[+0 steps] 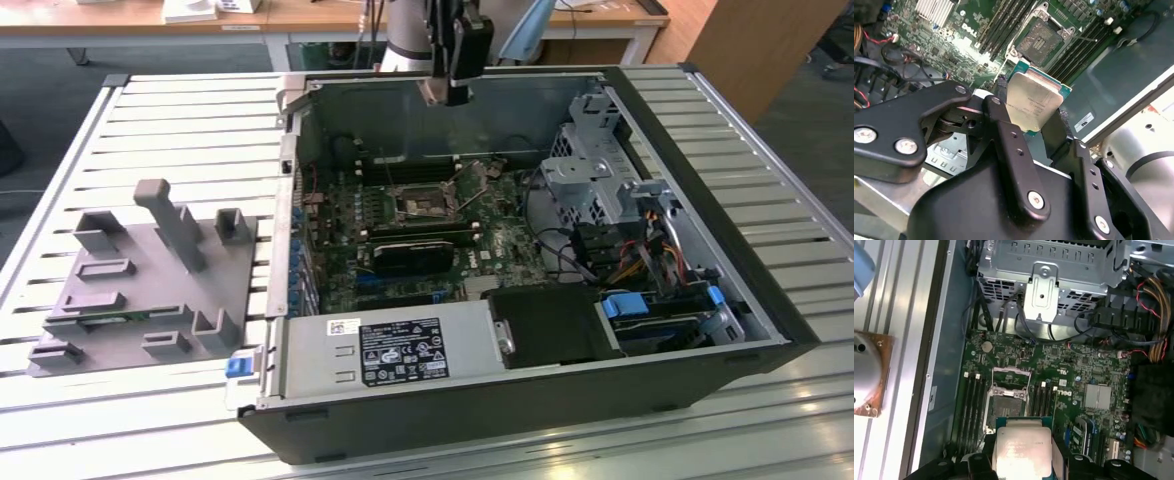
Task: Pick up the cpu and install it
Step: 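Place the cpu into insertion slot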
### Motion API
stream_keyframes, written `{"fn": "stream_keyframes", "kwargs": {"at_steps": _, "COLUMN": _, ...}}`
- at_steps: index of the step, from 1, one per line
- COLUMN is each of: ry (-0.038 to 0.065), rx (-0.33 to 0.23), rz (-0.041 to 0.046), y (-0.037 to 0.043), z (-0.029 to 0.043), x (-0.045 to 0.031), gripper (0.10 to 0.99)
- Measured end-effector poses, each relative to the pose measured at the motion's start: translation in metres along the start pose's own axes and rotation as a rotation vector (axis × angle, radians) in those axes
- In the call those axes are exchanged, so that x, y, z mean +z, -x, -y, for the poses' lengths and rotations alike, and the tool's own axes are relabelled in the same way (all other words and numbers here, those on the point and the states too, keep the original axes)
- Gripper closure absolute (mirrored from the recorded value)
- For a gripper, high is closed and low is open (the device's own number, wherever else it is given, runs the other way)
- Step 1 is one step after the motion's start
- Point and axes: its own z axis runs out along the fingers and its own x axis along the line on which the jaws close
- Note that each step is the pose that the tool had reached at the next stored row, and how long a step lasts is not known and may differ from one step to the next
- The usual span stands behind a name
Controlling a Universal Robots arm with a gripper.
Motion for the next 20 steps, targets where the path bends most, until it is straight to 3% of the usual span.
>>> {"fn": "stream_keyframes", "kwargs": {"at_steps": 8, "ry": -0.001, "rx": 0.059, "rz": 0.0078, "y": -0.0027, "z": 0.0023, "x": 0.0129, "gripper": 0.561}}
{"fn": "stream_keyframes", "kwargs": {"at_steps": 20, "ry": -0.001, "rx": 0.061, "rz": 0.0013, "y": -0.0050, "z": 0.0034, "x": 0.0346, "gripper": 0.561}}
